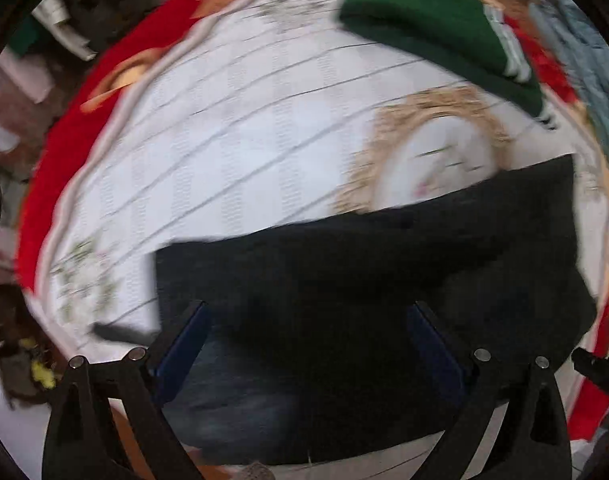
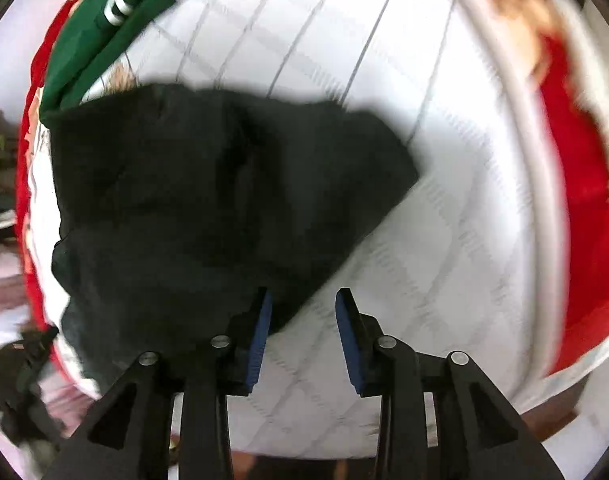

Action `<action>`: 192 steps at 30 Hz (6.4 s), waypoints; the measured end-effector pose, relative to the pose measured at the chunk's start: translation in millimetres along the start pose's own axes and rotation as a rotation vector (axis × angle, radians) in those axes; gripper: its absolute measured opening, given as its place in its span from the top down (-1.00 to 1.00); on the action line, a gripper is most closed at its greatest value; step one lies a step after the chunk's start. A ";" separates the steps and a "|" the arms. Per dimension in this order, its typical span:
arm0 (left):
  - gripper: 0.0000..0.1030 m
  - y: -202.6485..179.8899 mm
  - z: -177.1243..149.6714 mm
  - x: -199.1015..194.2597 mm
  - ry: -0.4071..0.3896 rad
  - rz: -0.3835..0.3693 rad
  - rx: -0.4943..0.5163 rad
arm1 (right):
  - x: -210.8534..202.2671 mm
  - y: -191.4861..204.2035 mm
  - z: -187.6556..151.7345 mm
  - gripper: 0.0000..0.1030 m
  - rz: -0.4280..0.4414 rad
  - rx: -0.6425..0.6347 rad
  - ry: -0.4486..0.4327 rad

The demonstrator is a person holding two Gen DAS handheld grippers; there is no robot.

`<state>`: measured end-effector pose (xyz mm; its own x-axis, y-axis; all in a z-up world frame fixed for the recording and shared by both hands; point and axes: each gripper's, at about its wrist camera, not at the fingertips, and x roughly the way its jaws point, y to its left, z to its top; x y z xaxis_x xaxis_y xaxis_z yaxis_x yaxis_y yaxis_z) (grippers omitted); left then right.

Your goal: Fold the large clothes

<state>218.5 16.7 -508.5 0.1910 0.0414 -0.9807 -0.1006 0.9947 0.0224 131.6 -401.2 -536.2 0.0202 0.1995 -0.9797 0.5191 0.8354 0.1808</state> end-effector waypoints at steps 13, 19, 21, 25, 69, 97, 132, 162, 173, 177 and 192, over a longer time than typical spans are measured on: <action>-1.00 4.3 41.3 84.5 0.125 -0.108 -0.134 | 45.0 188.2 85.5 0.80 0.202 -0.425 0.041; -1.00 47.3 30.8 72.6 0.129 -0.076 -0.238 | 90.3 192.0 113.5 0.92 0.085 -0.347 0.174; -1.00 66.9 23.5 57.7 0.101 -0.067 -0.276 | 70.1 200.3 110.5 0.88 0.086 -0.368 0.161; -1.00 96.2 3.4 27.2 0.050 -0.012 -0.304 | 18.9 217.9 78.2 0.83 0.156 -0.502 0.110; -1.00 -21.0 28.0 87.5 0.108 -0.033 -0.115 | 88.7 20.1 52.2 0.59 0.761 0.287 -0.134; -1.00 -53.0 10.5 73.1 0.053 -0.026 0.043 | 116.2 5.3 46.0 0.42 0.801 0.359 -0.186; -1.00 34.5 -10.0 -10.8 -0.064 -0.189 -0.262 | -72.7 189.5 -18.6 0.65 0.725 -0.229 -0.275; -1.00 153.1 -51.0 -59.5 -0.168 -0.037 -0.437 | 84.0 328.0 -14.1 0.30 0.276 -0.531 0.224; -1.00 137.2 -34.5 -39.8 -0.124 -0.013 -0.376 | 43.8 331.0 4.2 0.13 0.356 -0.509 0.272; -1.00 140.7 -16.9 -27.3 -0.124 -0.004 -0.390 | 80.6 340.5 26.2 0.17 0.378 -0.403 0.311; -1.00 124.1 -11.9 -13.2 -0.090 0.067 -0.289 | 28.3 276.9 38.2 -0.46 0.348 -0.424 0.270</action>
<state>191.9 138.5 -495.0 0.2585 0.1271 -0.9576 -0.3869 0.9219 0.0179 308.6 -183.8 -517.2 -0.1190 0.5739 -0.8102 0.1347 0.8178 0.5595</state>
